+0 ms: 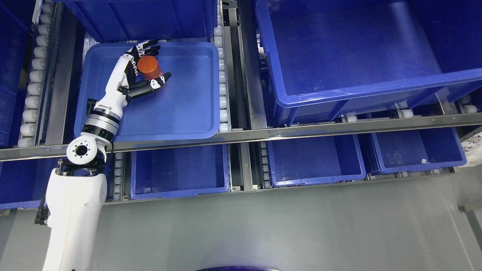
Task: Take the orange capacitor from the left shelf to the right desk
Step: 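Close the left hand fingers around the orange capacitor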
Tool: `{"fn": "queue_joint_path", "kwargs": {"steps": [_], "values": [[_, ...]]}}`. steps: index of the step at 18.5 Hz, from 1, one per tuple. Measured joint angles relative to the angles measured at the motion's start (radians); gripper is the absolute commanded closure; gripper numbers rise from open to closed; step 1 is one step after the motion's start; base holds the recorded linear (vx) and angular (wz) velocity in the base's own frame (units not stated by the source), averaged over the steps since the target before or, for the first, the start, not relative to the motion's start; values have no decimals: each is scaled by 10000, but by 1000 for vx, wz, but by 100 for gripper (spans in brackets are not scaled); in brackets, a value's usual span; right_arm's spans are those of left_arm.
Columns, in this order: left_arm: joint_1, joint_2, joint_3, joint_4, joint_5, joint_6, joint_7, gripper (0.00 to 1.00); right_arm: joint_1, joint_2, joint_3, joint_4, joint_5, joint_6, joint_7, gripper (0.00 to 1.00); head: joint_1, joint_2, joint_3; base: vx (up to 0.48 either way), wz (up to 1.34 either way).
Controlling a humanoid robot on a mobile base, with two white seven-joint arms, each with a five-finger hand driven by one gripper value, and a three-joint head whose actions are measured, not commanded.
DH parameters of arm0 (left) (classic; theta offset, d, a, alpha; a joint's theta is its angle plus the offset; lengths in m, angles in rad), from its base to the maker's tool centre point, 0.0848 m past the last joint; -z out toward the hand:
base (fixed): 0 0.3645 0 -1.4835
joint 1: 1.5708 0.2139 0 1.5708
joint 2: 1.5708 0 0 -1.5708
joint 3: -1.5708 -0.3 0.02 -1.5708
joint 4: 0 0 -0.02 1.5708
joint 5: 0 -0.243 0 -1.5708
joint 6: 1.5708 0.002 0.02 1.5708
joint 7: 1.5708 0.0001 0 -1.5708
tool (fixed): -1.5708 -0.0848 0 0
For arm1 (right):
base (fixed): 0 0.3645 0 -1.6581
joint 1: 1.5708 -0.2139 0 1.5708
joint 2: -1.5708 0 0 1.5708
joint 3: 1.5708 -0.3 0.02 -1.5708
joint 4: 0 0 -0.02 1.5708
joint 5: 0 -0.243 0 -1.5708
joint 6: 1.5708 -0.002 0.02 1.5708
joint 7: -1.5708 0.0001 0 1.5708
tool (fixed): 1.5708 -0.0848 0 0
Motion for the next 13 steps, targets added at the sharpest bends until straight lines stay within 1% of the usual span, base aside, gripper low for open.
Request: {"fn": "queue_joint_path", "kwargs": {"steps": [6,10,11,13], "values": [[120,102,-42,202,-3,-251,-6,49,0,0,0,0,0,0,0,0,0,0,0,0,0],[199,131,-50,306,-3,-460,-249,71,0,0,0,0,0,1,0,0,0,0,0,0,0],[217,126,-29,334,-3,-511,-369,74,0,0,0,0,0,1,0,0,0,0,0,0,0],[239,108,48,393,-4,-595,-462,76,0,0,1,0,0,1,-1,0,0,0,0,0,0]]}}
